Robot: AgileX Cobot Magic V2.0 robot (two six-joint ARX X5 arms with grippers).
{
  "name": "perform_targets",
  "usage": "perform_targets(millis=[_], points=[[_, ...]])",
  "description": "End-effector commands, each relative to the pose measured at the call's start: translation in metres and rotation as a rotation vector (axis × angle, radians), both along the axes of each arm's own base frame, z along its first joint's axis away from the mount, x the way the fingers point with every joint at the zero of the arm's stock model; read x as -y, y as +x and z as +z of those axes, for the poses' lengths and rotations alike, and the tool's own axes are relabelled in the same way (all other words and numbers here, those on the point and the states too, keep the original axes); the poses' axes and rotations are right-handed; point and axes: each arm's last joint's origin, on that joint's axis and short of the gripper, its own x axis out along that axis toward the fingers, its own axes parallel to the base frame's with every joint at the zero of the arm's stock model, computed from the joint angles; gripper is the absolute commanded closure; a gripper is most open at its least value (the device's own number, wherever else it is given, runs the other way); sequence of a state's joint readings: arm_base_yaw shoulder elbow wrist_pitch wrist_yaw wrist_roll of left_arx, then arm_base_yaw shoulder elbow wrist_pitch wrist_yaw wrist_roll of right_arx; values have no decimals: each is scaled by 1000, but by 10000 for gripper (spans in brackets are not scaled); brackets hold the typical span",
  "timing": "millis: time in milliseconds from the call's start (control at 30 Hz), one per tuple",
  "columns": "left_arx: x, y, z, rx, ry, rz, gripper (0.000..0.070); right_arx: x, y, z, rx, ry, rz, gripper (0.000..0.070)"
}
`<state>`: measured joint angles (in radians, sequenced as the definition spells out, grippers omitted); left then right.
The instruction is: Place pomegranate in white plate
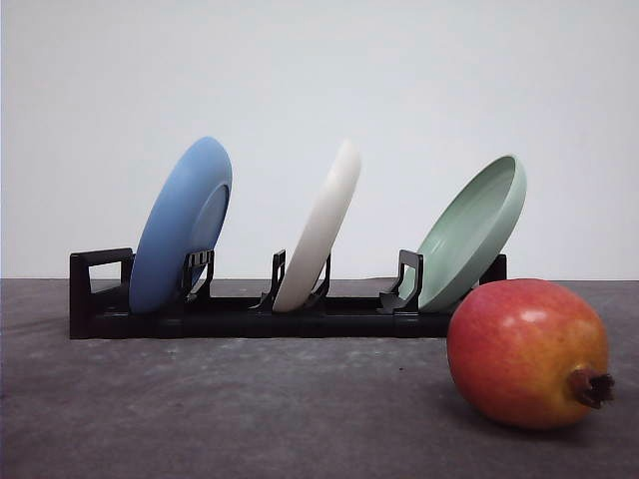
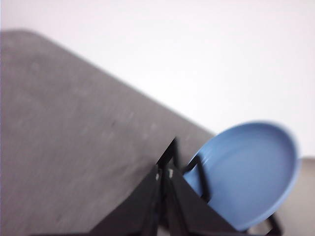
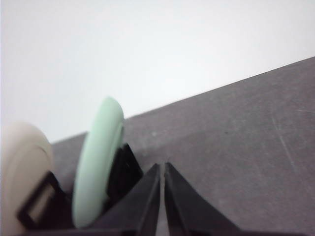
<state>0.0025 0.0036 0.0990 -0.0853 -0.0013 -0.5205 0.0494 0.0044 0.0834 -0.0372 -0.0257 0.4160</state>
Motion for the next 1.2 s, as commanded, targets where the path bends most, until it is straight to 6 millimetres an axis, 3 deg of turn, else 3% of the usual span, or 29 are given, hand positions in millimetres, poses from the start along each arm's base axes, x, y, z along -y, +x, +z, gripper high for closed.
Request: perform_targets(millis=[0,300,533,733,933,1167], points=[[0,-5,17,43,-12,0,697,0,-4,14,22,72,9,690],[1,-20,72,-173,70,-37,697,0,-28,64,-147,56,29,693],[4,-11,97,-413,212,-194,697,-2,-27,91,-328,-107,137,693],[8,7,110,-528,271,-355,697,-7,-8,92,-411,-199,284,693],[19,22,115,-508,306,-437,697,-15,9,88,-448,-248,376,693],[37,30,117,-432,452,-555,697,-31,14,90,-399,-310,512,692]])
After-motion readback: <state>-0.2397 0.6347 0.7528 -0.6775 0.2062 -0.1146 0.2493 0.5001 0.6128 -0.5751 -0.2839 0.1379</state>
